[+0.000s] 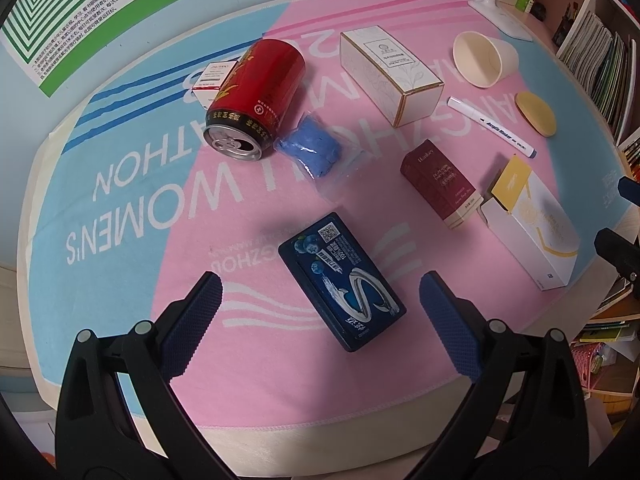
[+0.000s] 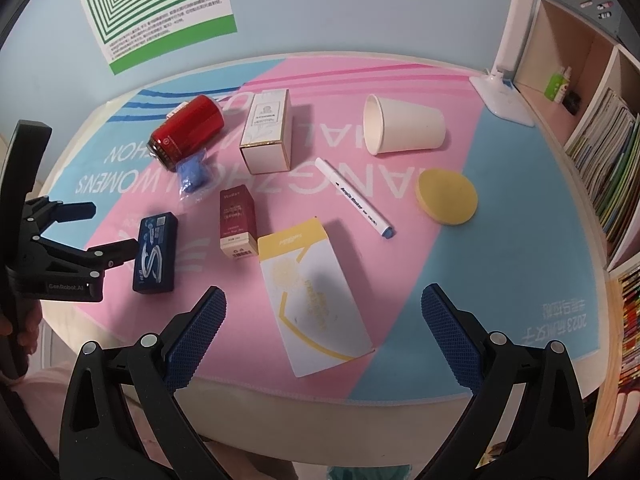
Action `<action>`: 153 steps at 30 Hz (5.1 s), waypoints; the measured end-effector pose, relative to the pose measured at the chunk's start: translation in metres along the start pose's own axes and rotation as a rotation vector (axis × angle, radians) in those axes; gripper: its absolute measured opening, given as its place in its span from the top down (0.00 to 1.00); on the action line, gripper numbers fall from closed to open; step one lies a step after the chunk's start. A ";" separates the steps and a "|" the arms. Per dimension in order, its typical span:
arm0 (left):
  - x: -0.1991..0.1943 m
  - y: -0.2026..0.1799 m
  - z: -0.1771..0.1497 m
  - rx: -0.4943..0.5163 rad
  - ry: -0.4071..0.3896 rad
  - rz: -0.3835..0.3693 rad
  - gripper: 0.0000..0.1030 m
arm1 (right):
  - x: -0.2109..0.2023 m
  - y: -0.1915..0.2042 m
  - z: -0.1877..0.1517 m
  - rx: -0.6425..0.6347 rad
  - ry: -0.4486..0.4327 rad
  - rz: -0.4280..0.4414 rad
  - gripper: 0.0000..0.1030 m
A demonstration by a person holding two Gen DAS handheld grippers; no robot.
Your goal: Collect trash
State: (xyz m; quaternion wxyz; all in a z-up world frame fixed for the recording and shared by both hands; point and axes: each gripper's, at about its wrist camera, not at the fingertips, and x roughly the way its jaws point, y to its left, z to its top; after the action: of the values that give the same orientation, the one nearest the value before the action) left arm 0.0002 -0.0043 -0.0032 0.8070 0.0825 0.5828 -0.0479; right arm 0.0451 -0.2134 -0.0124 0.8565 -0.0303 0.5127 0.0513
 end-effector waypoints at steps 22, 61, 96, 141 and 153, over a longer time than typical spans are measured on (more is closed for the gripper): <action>0.034 -0.001 0.003 0.020 0.120 -0.003 0.06 | 0.036 0.000 -0.004 -0.018 0.097 0.021 0.06; 0.056 0.011 0.029 0.164 0.098 -0.058 0.44 | 0.062 0.003 -0.002 0.024 0.194 0.016 0.39; -0.080 -0.258 -0.109 1.076 -0.156 -0.293 0.51 | -0.143 -0.055 -0.315 0.891 0.020 -0.328 0.39; -0.049 -0.433 -0.261 1.442 0.026 -0.318 0.13 | -0.186 -0.130 -0.502 1.184 0.026 -0.266 0.22; -0.055 -0.359 -0.180 1.192 0.014 -0.305 0.13 | -0.173 -0.133 -0.425 1.014 0.011 -0.241 0.22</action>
State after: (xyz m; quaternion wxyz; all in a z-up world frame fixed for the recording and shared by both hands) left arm -0.2470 -0.3236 -0.0336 0.6024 0.4354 0.4661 -0.4799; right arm -0.3925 -0.3993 -0.0605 0.7608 0.3292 0.4706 -0.3023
